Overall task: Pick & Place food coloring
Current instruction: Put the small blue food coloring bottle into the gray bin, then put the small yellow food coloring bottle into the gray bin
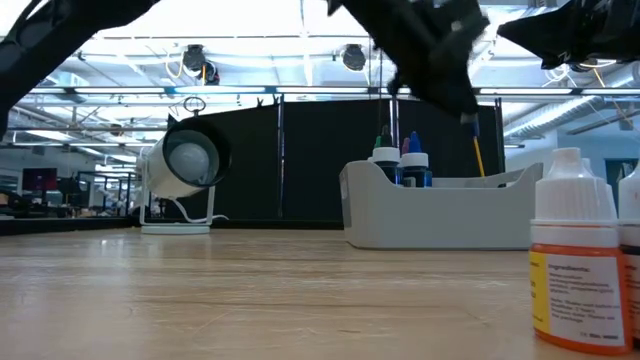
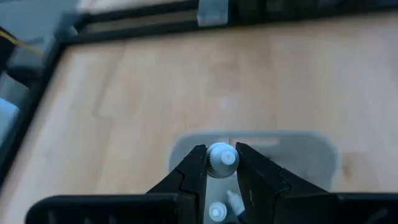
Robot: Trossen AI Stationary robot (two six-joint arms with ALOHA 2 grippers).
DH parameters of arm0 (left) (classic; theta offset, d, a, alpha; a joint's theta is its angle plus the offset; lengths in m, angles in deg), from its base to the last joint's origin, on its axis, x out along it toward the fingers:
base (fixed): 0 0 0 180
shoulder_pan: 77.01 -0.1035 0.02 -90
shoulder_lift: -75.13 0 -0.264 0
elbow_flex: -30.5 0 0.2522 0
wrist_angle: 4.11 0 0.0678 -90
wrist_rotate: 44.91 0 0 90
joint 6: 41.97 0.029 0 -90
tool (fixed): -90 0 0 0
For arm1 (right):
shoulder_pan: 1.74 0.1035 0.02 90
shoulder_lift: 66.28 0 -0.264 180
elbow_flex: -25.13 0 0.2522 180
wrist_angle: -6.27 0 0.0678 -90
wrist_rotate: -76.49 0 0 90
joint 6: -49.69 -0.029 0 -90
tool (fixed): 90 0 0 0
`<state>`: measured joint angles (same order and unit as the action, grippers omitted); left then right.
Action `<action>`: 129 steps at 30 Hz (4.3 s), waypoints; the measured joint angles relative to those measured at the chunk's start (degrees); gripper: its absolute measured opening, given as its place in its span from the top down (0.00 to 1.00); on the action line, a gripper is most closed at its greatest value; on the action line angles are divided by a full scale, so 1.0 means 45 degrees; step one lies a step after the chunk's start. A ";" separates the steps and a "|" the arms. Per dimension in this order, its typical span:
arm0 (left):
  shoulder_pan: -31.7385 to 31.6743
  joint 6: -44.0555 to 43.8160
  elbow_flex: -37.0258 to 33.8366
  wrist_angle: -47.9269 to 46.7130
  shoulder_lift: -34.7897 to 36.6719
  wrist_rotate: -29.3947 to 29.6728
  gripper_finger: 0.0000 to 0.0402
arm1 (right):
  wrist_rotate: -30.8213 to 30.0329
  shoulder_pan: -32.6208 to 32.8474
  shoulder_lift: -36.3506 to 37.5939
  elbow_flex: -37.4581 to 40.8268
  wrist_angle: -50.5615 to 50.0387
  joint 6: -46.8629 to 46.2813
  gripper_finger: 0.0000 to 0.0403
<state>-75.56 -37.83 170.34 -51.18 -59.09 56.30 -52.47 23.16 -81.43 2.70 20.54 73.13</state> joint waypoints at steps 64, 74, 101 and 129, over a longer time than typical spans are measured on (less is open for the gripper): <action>0.0083 0.2126 -0.0029 0.0783 -0.2068 -0.1143 0.81 | 0.0005 0.0000 -0.0005 0.0000 -0.0926 -0.0636 0.99; -0.0071 0.1387 -0.0029 0.0786 -0.2063 -0.2320 0.75 | 0.0005 -0.0001 -0.0005 0.0000 -0.0963 -0.0690 0.99; 0.1076 0.1783 -0.0548 -0.5797 0.2834 0.0044 0.82 | 0.0021 -0.0005 0.0000 0.0000 -0.1068 -0.0690 0.99; 0.0873 -0.0152 -2.2127 1.8759 1.1522 -0.1805 0.97 | -0.0036 -0.0047 -0.0375 0.0395 -0.1381 0.0402 0.99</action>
<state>-71.63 -38.52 70.77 33.24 -7.24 48.18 -52.63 22.95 -83.12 4.48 14.33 74.94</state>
